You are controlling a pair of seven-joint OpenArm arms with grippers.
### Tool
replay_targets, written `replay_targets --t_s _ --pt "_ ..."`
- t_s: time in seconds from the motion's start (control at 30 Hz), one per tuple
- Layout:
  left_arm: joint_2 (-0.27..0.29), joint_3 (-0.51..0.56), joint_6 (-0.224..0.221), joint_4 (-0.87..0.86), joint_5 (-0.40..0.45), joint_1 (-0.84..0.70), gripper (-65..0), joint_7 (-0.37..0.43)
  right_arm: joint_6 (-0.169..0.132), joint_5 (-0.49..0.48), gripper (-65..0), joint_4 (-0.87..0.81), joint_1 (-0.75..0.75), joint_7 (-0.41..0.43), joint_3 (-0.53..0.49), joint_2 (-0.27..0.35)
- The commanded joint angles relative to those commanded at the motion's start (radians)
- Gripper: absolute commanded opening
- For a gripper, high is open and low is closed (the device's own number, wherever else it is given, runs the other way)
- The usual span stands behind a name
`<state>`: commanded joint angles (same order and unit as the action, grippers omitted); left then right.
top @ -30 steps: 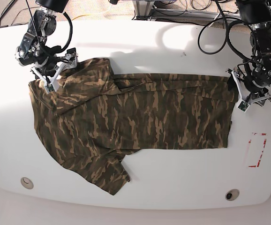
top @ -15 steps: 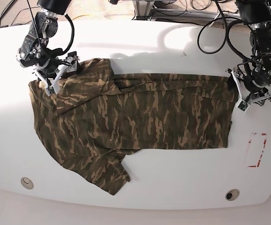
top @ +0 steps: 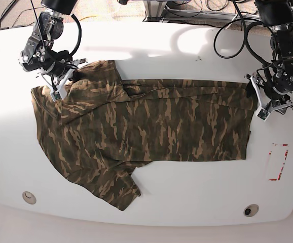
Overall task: Layout the t-shirt on the table in an organized manner, then fold the t-shirt properly
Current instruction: 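Grasp the folded shirt edge with the right gripper and drag it outward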
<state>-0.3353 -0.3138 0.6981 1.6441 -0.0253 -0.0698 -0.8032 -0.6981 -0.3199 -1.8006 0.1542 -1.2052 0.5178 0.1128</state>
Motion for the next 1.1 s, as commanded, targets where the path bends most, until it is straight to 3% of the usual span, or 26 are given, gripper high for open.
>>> replay_targets --t_s 0.2,0.53,1.1 --pt "0.0 0.0 0.0 0.0 0.0 0.0 -22.2 0.0 0.0 -0.017 -65.0 -0.152 0.018 -0.097 0.0 0.0" --pt "0.0 0.0 0.0 -0.002 0.002 0.0 -22.2 -0.002 0.0 -0.282 -65.0 -0.204 -0.026 -0.172 0.0 0.04" --pt "-0.002 0.0 0.0 0.002 0.002 -0.02 -22.2 -0.003 0.0 -0.308 -65.0 -0.14 -0.227 -0.172 -0.104 0.04"
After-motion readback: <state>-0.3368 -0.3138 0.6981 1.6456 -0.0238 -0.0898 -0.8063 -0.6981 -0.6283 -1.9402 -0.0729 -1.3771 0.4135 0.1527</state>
